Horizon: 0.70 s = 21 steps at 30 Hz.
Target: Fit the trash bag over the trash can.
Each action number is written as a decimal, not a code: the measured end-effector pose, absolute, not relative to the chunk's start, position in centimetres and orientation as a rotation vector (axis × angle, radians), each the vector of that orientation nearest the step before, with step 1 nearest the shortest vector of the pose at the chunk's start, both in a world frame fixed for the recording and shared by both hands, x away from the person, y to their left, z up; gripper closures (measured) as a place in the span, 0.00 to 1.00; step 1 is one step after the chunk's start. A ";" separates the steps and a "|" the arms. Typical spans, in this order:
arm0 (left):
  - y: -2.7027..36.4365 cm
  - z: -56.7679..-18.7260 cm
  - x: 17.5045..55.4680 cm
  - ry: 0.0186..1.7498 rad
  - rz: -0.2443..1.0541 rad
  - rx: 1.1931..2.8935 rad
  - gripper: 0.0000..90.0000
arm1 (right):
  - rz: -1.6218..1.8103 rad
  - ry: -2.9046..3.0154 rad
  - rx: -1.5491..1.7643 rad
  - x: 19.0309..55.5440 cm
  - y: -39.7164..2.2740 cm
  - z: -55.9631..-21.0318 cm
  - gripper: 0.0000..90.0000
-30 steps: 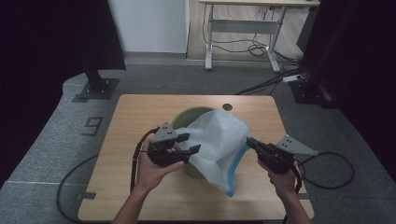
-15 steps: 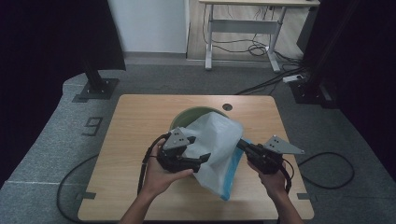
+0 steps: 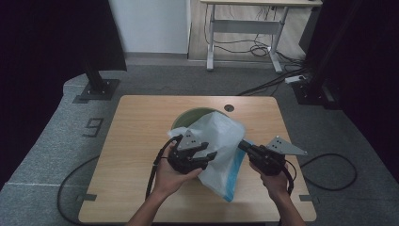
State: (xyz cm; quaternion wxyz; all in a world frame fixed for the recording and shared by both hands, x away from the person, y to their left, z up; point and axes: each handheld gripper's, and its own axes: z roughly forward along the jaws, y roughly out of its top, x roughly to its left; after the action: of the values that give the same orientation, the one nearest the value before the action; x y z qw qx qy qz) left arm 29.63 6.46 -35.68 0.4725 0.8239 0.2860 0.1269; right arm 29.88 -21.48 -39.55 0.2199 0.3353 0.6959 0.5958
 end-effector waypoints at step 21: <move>9.2 -35.4 32.5 0.805 0.228 1.887 1.00 | 1.685 1.859 0.875 26.8 -23.5 -39.1 0.83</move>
State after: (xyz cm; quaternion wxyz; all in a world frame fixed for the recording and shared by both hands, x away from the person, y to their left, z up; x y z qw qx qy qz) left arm 32.45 9.16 -35.43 0.5131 0.7847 0.3347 0.0950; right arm 26.83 -23.48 -39.09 0.2399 0.3198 0.6791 0.6157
